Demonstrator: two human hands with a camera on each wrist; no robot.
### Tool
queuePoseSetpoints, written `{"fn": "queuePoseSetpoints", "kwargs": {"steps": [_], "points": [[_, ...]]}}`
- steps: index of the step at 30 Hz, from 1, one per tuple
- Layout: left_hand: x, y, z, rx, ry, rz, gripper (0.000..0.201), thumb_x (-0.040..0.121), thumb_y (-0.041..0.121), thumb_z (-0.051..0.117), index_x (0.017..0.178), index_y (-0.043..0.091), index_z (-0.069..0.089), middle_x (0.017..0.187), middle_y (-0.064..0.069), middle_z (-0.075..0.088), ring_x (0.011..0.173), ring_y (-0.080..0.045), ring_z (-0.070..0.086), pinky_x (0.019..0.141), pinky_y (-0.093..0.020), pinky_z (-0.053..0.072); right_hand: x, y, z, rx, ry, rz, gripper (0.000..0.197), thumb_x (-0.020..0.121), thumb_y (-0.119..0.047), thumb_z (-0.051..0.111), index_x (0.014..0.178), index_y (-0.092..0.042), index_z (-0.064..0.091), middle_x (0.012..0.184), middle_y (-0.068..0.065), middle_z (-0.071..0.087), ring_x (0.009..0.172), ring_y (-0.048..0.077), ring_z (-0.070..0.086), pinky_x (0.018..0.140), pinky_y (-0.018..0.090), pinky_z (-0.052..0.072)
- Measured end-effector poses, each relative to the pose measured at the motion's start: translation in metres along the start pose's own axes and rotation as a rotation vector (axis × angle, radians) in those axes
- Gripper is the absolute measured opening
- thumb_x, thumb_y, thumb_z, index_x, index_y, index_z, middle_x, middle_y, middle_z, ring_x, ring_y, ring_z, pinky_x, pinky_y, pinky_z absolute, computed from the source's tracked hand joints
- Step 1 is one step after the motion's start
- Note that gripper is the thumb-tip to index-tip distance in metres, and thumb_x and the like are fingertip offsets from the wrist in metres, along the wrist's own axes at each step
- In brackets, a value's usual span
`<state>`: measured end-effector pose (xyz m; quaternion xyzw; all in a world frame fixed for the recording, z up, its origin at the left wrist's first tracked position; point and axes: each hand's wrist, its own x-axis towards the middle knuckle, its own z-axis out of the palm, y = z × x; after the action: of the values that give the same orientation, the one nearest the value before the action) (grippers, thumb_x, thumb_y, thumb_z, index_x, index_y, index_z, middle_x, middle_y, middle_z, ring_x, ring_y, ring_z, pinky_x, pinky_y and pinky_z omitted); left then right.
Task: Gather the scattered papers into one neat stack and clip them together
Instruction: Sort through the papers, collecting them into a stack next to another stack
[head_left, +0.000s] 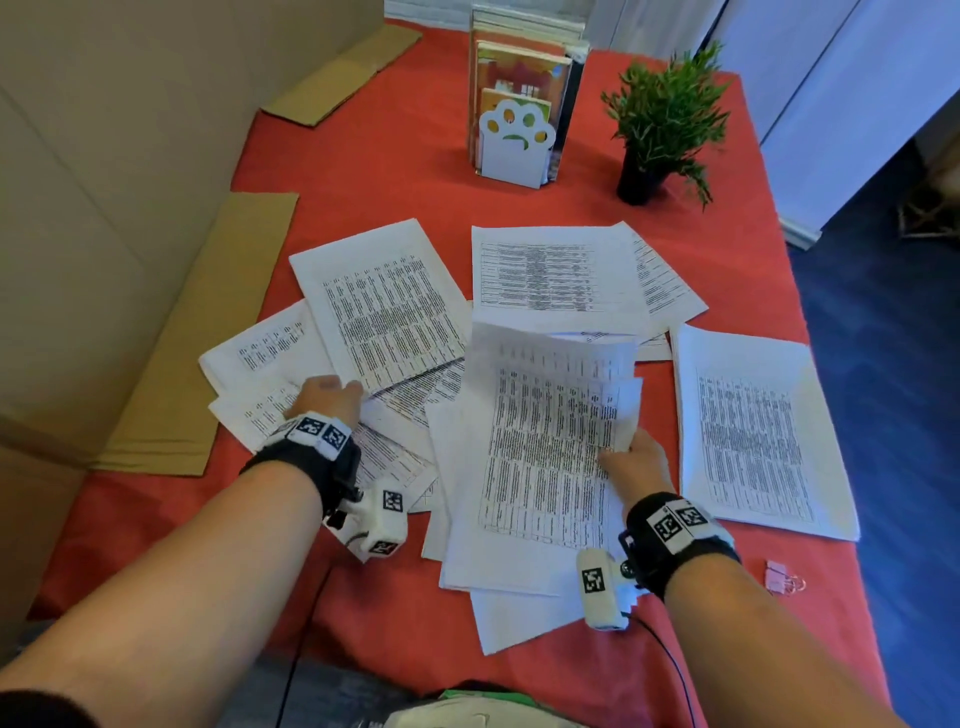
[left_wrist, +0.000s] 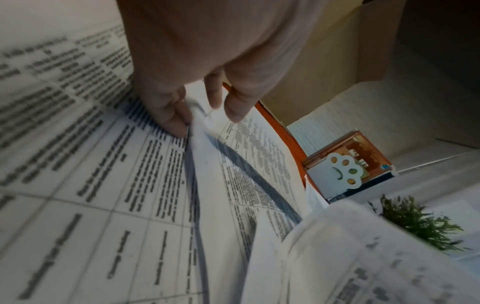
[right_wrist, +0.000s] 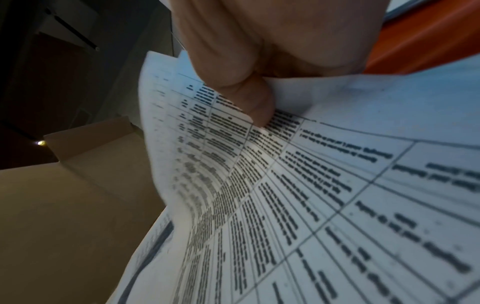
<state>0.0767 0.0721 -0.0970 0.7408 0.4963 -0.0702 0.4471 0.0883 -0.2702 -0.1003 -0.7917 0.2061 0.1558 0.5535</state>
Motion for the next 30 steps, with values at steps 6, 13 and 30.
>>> {"fn": "queuePoseSetpoints", "kwargs": {"steps": [6, 13, 30], "points": [[-0.018, 0.02, 0.008, 0.032, -0.007, 0.072, 0.035, 0.091, 0.028, 0.052, 0.115, 0.006, 0.065, 0.123, -0.017, 0.064, 0.116, -0.033, 0.058, 0.095, -0.033, 0.044, 0.008, -0.001, -0.007, 0.087, -0.035, 0.009, 0.034, 0.083, 0.01, 0.052, 0.086, -0.023, 0.06, 0.097, 0.006, 0.065, 0.089, 0.022, 0.061, 0.074, 0.028, 0.048], [-0.018, 0.024, 0.023, -0.202, -0.015, 0.103, 0.018, 0.081, 0.032, 0.062, 0.09, 0.021, 0.074, 0.093, 0.001, 0.07, 0.075, -0.023, 0.062, 0.071, -0.029, 0.052, 0.009, 0.009, -0.004, 0.037, -0.074, 0.029, 0.032, 0.084, 0.006, 0.056, 0.108, -0.016, 0.062, 0.107, 0.009, 0.067, 0.101, 0.025, 0.063, 0.095, 0.041, 0.048], [-0.035, -0.074, -0.026, -0.082, -0.234, 0.219, 0.099, 0.057, -0.026, 0.056, 0.137, 0.024, 0.032, 0.115, -0.012, 0.056, 0.097, -0.03, 0.057, 0.061, -0.032, 0.052, 0.03, -0.003, 0.013, 0.318, -0.01, 0.014, 0.038, 0.082, -0.003, 0.064, 0.118, -0.013, 0.06, 0.114, 0.007, 0.067, 0.106, 0.031, 0.063, 0.101, 0.054, 0.045]]}}
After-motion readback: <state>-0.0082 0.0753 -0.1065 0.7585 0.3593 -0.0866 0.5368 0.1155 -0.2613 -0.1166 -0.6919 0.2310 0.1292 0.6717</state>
